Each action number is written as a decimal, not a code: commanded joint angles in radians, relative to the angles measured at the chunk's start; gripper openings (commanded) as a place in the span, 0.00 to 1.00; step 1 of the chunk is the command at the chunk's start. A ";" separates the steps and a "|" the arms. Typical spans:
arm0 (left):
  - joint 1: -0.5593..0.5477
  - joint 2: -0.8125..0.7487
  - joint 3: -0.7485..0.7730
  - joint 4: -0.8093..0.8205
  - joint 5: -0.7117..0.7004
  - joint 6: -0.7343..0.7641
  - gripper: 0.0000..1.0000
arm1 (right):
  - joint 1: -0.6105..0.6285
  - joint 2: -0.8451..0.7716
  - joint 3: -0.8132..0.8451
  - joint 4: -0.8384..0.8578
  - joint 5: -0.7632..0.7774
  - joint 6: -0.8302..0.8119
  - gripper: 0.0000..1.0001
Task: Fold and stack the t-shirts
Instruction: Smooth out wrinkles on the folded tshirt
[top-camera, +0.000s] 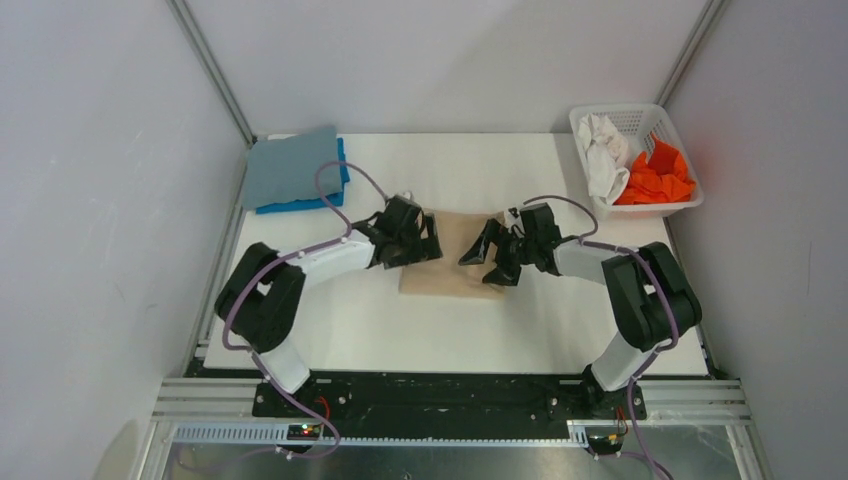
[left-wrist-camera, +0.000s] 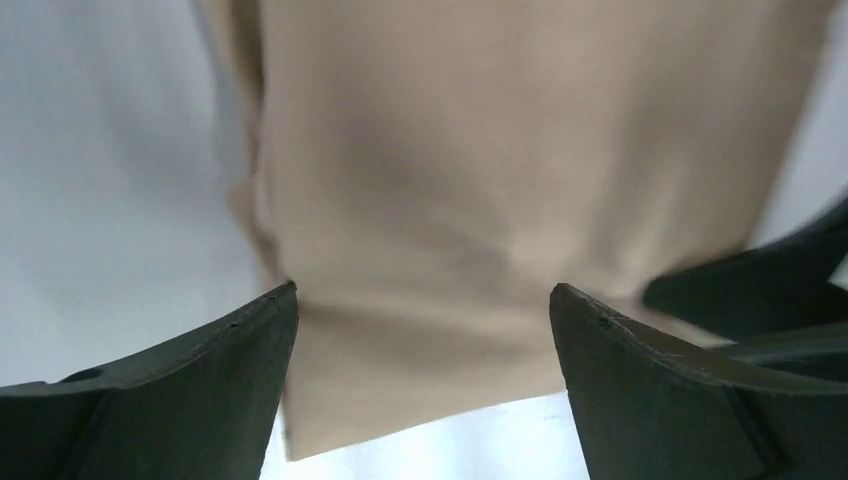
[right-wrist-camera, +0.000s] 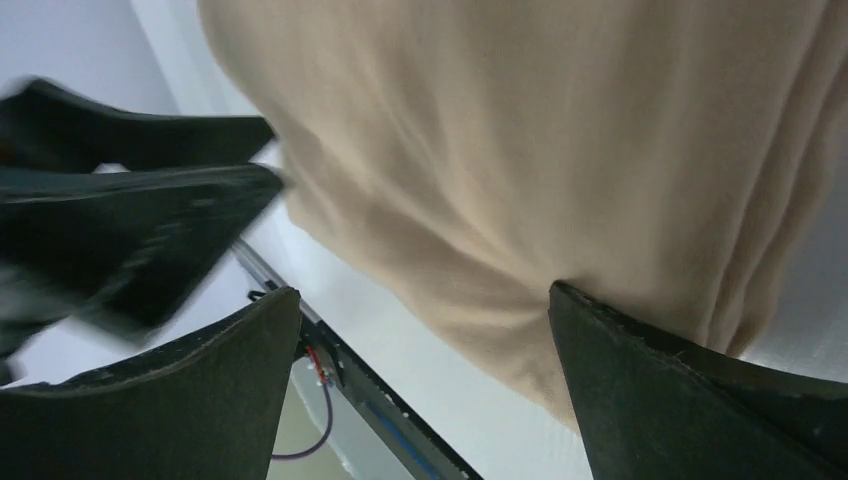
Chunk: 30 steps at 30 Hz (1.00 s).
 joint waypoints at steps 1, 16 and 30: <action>0.002 0.033 -0.105 0.071 0.024 -0.054 1.00 | -0.051 0.032 -0.092 0.111 -0.003 0.034 1.00; 0.001 -0.159 -0.271 0.150 0.013 -0.053 1.00 | -0.117 -0.327 -0.141 -0.058 0.089 -0.099 0.99; -0.055 -0.211 -0.074 0.118 0.051 -0.027 1.00 | -0.031 -0.686 -0.162 -0.248 0.201 -0.126 0.99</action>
